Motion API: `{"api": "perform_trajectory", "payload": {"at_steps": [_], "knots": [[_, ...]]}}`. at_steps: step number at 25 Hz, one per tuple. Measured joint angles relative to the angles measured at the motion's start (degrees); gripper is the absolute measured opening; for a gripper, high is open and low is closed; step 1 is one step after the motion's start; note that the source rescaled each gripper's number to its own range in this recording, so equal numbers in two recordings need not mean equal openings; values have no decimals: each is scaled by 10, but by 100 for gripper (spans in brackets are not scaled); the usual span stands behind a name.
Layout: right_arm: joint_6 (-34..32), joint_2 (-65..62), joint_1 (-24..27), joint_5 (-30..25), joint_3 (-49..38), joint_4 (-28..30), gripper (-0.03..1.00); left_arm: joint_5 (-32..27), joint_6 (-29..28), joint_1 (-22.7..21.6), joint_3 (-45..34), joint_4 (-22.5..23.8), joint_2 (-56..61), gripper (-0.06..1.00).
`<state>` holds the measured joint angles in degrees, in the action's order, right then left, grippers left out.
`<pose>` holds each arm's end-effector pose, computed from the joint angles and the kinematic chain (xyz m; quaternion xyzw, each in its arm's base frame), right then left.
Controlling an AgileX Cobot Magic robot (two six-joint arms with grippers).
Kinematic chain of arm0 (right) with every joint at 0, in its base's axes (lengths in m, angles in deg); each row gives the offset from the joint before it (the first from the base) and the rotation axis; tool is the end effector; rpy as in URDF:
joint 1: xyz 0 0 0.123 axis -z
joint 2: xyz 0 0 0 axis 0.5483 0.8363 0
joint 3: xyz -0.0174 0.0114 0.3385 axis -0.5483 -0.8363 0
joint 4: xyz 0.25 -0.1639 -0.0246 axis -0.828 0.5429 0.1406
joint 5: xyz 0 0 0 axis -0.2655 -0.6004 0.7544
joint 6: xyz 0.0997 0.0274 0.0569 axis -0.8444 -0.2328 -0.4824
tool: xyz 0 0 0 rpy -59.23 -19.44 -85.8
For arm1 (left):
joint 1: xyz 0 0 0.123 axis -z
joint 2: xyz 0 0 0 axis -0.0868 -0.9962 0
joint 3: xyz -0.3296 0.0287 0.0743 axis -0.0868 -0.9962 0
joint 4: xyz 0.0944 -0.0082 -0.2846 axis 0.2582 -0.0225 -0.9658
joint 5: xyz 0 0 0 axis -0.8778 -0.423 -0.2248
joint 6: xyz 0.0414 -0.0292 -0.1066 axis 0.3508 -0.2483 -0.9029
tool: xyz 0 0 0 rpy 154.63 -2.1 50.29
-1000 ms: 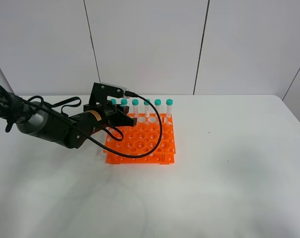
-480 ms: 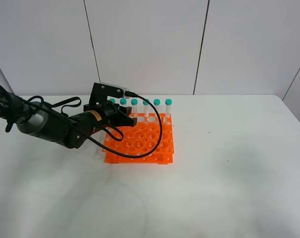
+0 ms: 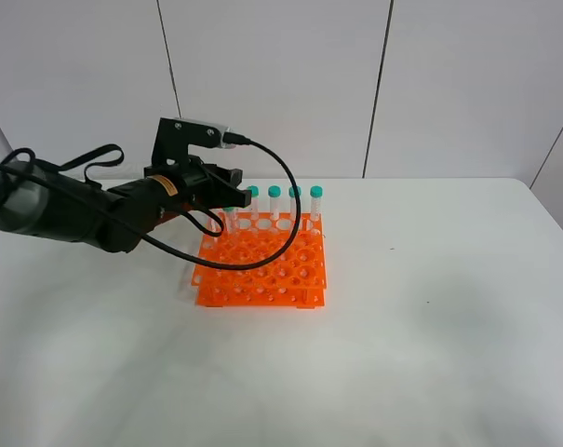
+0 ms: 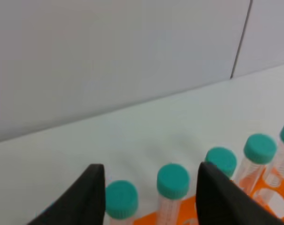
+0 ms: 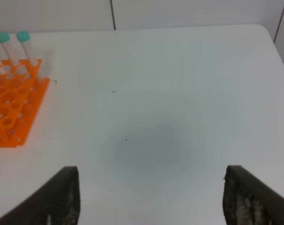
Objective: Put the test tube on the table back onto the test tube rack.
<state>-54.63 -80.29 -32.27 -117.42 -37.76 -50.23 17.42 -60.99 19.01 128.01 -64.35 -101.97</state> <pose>0.0081 0.0009 0.2968 0.0198 0.8351 0.0089 0.5497 0.4258 -0.1845 0.1823 0.1478 0.7907 -0.1143 0.5831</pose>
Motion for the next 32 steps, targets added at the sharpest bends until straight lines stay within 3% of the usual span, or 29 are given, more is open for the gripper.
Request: {"api": "perform_trajectory", "payload": {"at_steps": [7,14,18,21,25,28,32], "knots": [[0,0,0,0,0,0,79,-134,-10,-22,0,0,73,31],[0,0,0,0,0,0,79,-268,-10,-107,1,-14,104,32],[0,0,0,0,0,0,79,-375,43,-158,0,-50,111,32],[0,0,0,0,0,0,79,-409,116,-179,-8,-88,139,32],[0,0,0,0,0,0,79,-436,150,-194,-15,-113,169,32],[0,0,0,0,0,0,79,-513,154,-194,-15,-114,172,32],[0,0,0,0,0,0,79,-668,155,-194,-15,-94,172,32]]}}
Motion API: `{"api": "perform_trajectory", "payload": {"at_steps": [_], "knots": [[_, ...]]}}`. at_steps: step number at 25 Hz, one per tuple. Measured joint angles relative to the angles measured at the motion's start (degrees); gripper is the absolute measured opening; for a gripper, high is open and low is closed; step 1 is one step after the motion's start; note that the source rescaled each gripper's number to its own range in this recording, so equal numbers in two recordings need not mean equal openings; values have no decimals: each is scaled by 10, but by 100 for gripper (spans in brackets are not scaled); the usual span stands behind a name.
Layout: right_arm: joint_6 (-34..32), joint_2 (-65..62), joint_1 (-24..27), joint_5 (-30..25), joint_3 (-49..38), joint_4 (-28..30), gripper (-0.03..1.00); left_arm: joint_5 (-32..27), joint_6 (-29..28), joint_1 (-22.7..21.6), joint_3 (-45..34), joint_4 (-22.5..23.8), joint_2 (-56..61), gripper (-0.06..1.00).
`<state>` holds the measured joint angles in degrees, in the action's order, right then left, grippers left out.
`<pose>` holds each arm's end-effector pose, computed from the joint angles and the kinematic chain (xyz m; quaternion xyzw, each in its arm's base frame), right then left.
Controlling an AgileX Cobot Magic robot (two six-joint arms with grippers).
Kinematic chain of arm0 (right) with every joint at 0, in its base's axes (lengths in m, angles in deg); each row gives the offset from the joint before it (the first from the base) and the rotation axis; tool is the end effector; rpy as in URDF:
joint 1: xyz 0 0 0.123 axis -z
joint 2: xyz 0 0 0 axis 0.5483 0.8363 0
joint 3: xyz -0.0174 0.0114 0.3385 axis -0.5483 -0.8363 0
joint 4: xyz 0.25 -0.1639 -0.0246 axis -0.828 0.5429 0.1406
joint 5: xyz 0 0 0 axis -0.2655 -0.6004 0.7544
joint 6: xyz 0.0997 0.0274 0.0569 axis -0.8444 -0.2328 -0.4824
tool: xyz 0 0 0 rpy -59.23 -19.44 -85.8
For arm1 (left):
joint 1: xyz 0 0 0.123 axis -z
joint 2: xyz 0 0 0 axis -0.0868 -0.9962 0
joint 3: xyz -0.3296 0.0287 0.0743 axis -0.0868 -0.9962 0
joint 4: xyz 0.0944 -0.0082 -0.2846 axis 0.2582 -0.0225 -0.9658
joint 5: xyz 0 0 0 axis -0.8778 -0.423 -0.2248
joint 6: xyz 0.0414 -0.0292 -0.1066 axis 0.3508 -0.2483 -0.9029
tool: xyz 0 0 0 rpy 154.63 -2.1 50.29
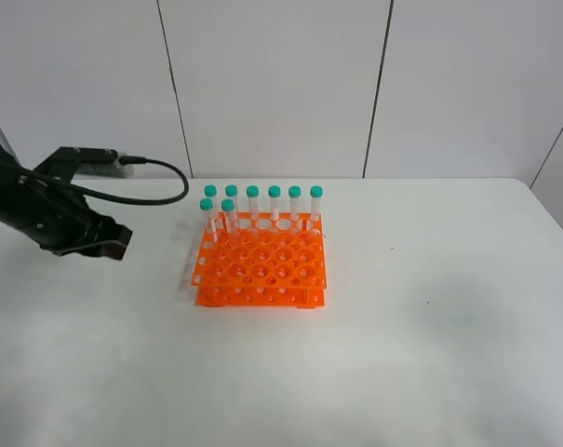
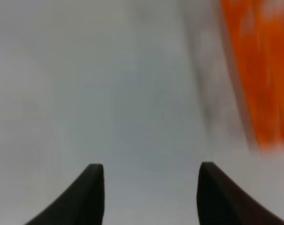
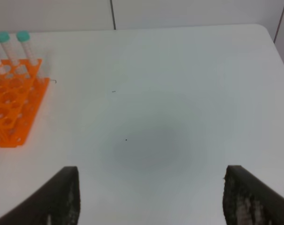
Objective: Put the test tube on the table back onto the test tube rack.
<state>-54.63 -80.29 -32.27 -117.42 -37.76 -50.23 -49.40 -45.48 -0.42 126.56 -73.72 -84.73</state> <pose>0.0081 0.0009 0.2968 0.0198 0.8351 0.0089 0.5497 0.3467 -0.0435 0.2025 0.1091 0.9722 -0.0624 0.1975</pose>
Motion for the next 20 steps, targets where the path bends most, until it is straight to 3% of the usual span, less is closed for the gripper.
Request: {"api": "perform_trajectory", "payload": {"at_steps": [4,11,18,20], "knots": [[0,0,0,0,0,0,79,-161,0,0,0,43,6,32],[0,0,0,0,0,0,79,-323,-14,0,0,109,36,32],[0,0,0,0,0,0,79,-343,-84,0,0,153,85,34],[0,0,0,0,0,0,79,-344,-96,0,0,157,100,42]]}}
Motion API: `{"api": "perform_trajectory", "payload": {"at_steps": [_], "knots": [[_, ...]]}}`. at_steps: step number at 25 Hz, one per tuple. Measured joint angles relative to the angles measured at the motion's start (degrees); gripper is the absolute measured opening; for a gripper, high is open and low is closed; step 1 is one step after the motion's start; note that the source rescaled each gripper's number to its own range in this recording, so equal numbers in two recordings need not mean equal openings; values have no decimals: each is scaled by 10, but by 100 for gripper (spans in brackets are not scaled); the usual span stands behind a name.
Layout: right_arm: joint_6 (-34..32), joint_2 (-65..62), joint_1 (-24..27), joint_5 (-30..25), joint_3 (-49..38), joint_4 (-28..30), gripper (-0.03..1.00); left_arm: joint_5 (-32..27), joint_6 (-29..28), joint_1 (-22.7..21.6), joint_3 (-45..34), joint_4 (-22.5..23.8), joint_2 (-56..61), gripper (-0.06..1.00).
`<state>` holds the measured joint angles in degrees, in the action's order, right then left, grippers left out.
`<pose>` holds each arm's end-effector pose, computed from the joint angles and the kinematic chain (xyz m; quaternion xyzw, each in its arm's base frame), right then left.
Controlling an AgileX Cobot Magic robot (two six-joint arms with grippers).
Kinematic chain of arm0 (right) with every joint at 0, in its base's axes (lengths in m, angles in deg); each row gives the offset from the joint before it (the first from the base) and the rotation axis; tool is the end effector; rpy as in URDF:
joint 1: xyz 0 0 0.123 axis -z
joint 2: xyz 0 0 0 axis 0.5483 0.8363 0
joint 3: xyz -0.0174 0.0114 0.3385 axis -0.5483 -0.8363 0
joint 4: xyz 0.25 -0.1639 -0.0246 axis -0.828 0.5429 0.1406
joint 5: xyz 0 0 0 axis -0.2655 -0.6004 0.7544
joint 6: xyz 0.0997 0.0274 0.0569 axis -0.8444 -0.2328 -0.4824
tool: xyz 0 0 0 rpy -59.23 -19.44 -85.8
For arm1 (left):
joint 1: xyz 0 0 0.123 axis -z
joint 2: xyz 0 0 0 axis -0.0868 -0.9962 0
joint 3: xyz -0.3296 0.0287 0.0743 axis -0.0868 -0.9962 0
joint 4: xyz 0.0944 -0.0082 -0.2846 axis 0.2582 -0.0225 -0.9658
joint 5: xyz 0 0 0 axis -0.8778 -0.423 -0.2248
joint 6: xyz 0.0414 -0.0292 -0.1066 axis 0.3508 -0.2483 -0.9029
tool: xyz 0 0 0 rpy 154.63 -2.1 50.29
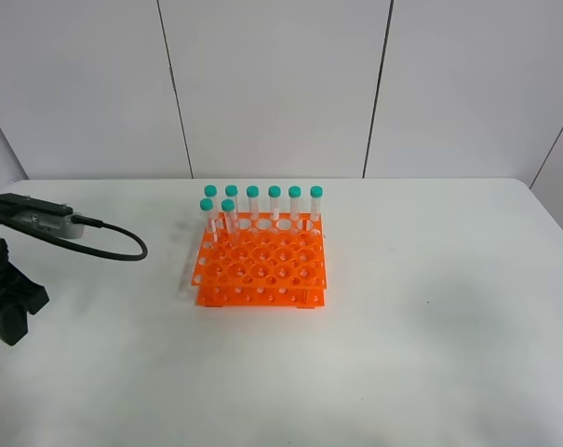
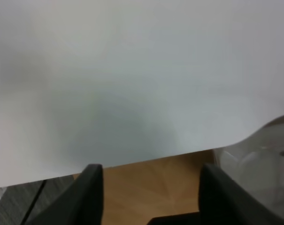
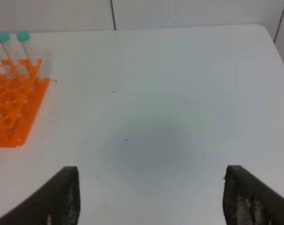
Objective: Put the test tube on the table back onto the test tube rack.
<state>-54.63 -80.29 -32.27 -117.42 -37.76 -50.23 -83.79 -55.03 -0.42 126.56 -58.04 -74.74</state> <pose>0.0081 0.0009 0.2968 0.0198 0.8351 0.0089 0.5497 0.2612 -0.0167 0.2425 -0.1191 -0.9925 -0.0164 0.0221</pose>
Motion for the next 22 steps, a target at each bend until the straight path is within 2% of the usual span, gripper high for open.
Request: {"api": "perform_trajectory", "payload": {"at_steps": [1,3,6,9,14,22], "knots": [[0,0,0,0,0,0,79,0,-3,0,0,-2,10,51],[0,0,0,0,0,0,79,-1,-5,0,0,-16,32,77],[0,0,0,0,0,0,79,-1,-6,2,0,-40,76,94],[0,0,0,0,0,0,79,-1,-19,9,0,-59,135,98],[0,0,0,0,0,0,79,-2,-47,10,0,-88,234,99],[0,0,0,0,0,0,79,-4,-49,10,-17,-82,409,100]]}}
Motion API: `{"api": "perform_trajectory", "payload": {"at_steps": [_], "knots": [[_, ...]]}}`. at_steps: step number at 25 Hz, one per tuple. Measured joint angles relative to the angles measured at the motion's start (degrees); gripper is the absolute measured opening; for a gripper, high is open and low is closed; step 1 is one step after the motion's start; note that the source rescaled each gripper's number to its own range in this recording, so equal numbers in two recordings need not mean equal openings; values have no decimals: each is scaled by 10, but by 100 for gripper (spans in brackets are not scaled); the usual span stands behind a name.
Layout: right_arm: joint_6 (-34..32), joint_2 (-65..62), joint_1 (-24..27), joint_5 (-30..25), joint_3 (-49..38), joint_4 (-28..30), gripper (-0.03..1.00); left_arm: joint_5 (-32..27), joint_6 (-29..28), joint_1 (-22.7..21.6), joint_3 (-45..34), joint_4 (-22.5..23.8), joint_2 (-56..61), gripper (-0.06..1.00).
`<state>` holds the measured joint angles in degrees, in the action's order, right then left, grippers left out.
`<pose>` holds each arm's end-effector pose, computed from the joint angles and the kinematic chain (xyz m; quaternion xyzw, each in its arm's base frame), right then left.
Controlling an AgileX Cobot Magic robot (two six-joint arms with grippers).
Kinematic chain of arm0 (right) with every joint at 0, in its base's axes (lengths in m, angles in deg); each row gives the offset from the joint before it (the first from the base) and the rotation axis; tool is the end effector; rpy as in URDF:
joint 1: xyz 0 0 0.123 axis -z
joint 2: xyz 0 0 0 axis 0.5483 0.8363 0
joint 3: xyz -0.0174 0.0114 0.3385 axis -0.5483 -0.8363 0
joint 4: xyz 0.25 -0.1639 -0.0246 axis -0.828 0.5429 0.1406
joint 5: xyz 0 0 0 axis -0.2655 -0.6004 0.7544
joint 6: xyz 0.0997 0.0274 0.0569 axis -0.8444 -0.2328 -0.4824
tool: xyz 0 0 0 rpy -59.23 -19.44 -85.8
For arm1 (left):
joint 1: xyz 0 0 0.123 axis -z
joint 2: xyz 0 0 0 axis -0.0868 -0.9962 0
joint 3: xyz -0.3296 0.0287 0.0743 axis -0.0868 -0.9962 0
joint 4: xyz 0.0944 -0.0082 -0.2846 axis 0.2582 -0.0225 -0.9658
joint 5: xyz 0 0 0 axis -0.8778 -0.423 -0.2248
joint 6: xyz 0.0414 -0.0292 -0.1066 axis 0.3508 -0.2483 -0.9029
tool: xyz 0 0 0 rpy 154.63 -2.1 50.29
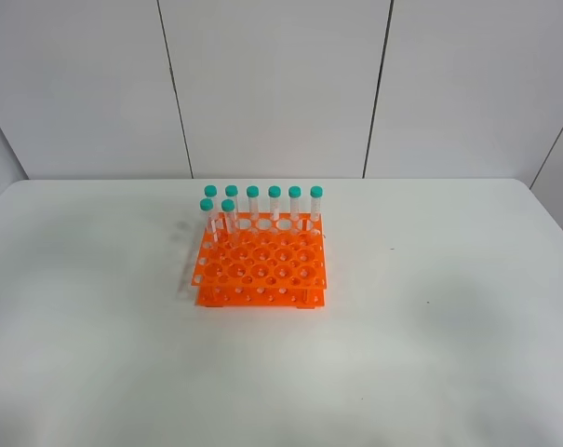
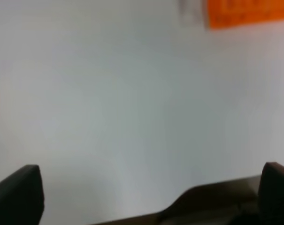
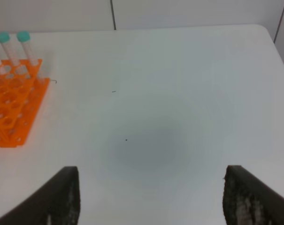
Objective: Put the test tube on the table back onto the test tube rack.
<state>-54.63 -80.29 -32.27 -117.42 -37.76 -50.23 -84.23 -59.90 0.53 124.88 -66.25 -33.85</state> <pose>0.0081 0.0009 0.2968 0.0198 0.8351 0.0089 0.5497 0.1174 -0.0231 0.3743 0.0723 0.9461 -0.0587 0.3101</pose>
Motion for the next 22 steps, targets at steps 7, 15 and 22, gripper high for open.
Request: {"api": "perform_trajectory", "payload": {"at_steps": [7,15,22], "knots": [[0,0,0,0,0,0,79,0,-2,0,-88,0,140,100],[0,0,0,0,0,0,79,-4,0,0,-160,0,221,100],[0,0,0,0,0,0,79,37,0,1,-202,1,233,100]]}}
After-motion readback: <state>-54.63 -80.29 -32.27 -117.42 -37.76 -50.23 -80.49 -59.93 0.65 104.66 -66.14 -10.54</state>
